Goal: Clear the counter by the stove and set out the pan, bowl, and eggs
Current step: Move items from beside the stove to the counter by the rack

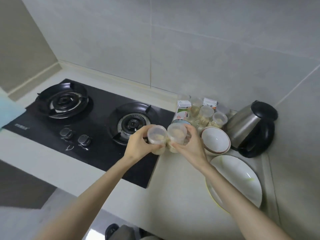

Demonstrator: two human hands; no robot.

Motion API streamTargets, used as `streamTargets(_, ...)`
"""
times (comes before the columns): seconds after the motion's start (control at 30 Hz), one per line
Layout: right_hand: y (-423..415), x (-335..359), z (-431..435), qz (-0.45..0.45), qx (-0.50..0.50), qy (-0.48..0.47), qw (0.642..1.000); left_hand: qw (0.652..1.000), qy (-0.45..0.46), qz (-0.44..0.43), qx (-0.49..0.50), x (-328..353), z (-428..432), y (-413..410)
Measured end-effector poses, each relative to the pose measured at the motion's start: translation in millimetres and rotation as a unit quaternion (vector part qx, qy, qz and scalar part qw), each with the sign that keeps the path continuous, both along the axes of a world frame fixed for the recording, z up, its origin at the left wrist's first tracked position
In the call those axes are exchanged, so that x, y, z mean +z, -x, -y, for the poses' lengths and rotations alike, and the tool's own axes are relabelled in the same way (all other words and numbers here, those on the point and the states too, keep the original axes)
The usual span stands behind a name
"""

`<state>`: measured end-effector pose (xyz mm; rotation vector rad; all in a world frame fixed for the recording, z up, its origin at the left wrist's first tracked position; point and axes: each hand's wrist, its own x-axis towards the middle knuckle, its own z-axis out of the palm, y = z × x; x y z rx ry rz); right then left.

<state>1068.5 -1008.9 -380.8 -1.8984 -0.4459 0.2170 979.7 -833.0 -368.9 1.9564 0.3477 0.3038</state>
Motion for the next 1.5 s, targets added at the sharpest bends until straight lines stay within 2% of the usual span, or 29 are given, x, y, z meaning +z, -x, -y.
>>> streamTargets(0.2, 20, 30, -54, 0.034, 0.084, -0.025, 0.996, 0.995, -0.033, 0.03, 0.092, 29, -41, 50)
streamTargets(0.43, 76, 64, -133, 0.06, 0.195, -0.031, 0.978, 0.975, -0.026, 0.052, 0.214, 53, -92, 138)
streamTargets(0.53, 91, 71, -151, 0.054, 0.222, -0.045, 0.973, 0.97, -0.035, 0.051, 0.235, 62, -101, 158)
streamTargets(0.67, 168, 87, -217, 0.05, 0.299, -0.058, 0.951, 0.945, -0.057, 0.068, 0.316, 77, -146, 255)
streamTargets(1.07, 380, 96, -353, 0.052, 0.416, -0.071, 0.905, 0.888, -0.079, 0.052, 0.45, 87, -229, 507)
streamTargets(1.27, 487, 92, -420, 0.054, 0.486, -0.063, 0.87, 0.842, -0.066, 0.051, 0.533, 90, -253, 624)
streamTargets(1.5, 597, 95, -502, 0.067, 0.581, -0.068, 0.809, 0.777, -0.072, 0.043, 0.624, 88, -294, 728)
